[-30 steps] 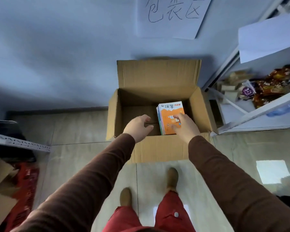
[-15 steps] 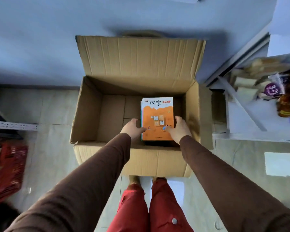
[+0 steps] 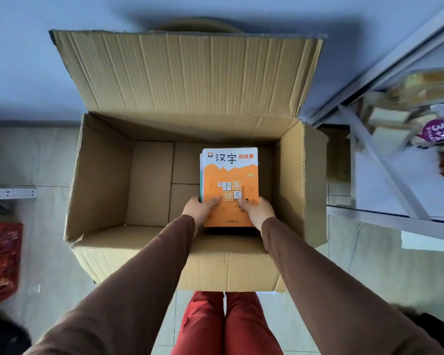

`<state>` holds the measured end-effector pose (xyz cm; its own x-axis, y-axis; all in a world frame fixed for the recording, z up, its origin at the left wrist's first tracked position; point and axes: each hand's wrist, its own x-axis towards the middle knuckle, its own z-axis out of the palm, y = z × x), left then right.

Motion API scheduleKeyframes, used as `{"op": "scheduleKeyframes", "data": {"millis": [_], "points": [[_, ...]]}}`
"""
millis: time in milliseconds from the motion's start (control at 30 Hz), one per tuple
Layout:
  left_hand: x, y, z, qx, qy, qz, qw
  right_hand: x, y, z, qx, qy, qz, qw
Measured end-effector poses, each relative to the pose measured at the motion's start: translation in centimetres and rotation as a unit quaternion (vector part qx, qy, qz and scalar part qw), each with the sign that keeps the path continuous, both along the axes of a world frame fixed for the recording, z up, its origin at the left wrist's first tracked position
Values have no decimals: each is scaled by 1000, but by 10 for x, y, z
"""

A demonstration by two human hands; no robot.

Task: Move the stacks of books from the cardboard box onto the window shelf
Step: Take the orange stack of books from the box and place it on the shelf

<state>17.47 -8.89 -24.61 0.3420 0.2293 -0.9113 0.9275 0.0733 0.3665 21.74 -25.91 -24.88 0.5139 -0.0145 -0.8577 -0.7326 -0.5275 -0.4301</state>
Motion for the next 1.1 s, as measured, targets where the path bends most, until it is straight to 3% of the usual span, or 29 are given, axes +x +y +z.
{"op": "scheduleKeyframes", "data": {"millis": [400,533,733,1100], "points": [[4,-9,19,-83,-20,109,990,8,-14,16,59,18,-85,995],[-9,2,50,-101,-53,128,985,7,-14,48,157,64,-81,982],[-43,35,132,-99,-130,203,965,-3,30,128,233,42,-82,968],[-202,165,309,13,-302,302,904,-104,206,299,334,-83,153,926]]}}
